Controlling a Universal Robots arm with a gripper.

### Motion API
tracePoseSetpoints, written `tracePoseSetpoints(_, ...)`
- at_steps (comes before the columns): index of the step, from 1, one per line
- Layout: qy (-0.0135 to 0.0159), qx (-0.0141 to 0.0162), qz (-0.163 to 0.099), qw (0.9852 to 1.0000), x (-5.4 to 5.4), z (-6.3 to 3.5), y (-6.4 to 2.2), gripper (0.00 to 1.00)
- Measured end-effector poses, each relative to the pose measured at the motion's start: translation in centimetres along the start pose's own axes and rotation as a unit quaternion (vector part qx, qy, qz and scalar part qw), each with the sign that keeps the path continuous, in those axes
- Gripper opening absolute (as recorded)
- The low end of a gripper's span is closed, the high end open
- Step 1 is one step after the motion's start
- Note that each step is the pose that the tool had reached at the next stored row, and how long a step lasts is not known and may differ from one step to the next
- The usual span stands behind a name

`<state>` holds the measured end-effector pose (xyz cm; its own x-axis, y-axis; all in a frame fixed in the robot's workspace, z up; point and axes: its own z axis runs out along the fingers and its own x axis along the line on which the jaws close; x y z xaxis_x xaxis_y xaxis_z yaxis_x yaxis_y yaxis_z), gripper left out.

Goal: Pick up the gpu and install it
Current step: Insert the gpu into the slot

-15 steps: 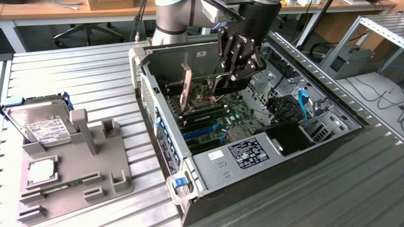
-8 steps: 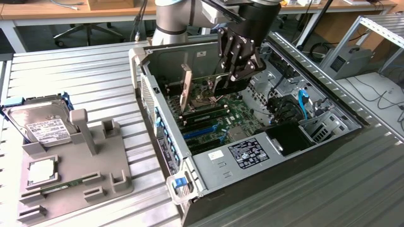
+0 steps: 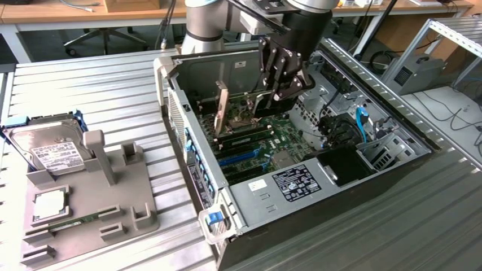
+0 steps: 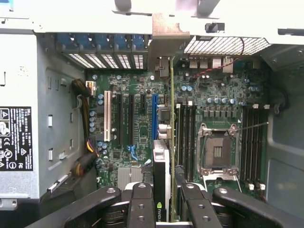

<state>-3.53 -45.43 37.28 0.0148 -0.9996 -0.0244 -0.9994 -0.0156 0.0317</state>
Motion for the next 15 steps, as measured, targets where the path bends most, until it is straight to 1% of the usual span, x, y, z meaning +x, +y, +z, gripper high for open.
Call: tracePoseSetpoints(15,0.0002,0.0,0.0,1.0,0.0,1.14,-0.03,0.27)
